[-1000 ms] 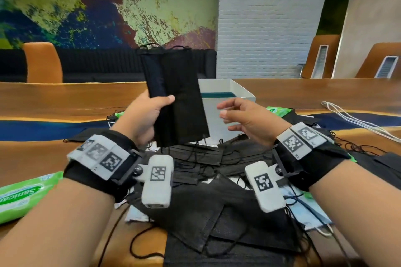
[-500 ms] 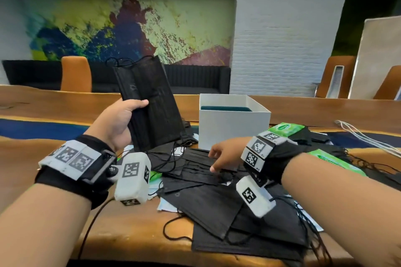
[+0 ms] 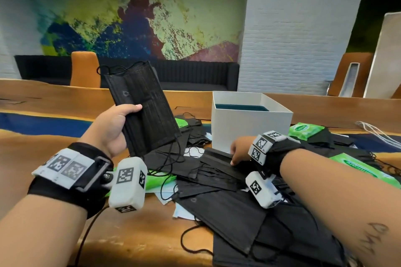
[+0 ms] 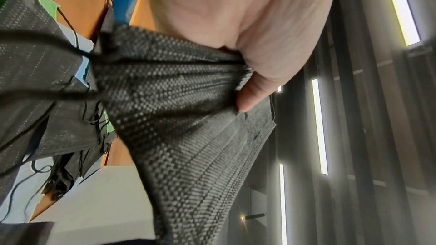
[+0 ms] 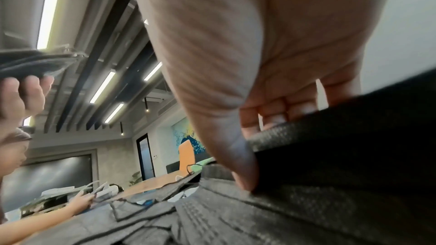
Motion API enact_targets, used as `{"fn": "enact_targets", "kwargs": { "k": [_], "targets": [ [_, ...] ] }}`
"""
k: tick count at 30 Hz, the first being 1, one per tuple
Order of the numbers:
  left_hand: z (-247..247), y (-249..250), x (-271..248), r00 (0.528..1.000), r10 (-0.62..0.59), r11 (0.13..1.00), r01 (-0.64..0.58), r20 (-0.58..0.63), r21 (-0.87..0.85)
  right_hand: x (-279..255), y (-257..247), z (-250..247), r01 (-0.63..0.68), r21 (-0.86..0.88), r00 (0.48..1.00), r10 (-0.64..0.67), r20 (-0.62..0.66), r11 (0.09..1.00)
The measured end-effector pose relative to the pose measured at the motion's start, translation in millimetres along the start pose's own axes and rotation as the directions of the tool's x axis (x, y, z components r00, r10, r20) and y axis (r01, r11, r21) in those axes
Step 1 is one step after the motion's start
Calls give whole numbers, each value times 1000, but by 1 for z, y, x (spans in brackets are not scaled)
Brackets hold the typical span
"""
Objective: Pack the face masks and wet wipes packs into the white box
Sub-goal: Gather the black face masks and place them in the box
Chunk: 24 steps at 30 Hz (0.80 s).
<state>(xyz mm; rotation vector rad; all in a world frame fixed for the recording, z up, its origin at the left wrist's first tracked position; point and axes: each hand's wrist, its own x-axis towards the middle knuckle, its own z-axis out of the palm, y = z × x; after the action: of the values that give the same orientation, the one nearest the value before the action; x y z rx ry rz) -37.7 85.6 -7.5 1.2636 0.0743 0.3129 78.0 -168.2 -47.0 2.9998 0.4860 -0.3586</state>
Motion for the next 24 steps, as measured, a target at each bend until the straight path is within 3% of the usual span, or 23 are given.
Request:
{"fn": "enact_targets", "kwargs": {
  "k": [4,14,18,21,24],
  "targets": [
    [-1,-4,0,1000,-20,1000,20,-3,-20,-8,8,-9,4,134,998,5,-62,991],
    [21,-16,-3,998,-63,997,63,11,-46,-46,33,-10,111,246,994,-111,-13,963],
    [30,-16,-8,997,-66,997,67,32,-28,-49,45,-1,101,412,995,-99,-27,906],
    [37,-15,-11,997,-62,998,63,52,-20,-52,56,2,87,389,995,-100,12,917],
    [44,-16,-13,993,-70,997,73,91,-25,-57,60,1,85,357,989,-36,-141,930]
  ]
}}
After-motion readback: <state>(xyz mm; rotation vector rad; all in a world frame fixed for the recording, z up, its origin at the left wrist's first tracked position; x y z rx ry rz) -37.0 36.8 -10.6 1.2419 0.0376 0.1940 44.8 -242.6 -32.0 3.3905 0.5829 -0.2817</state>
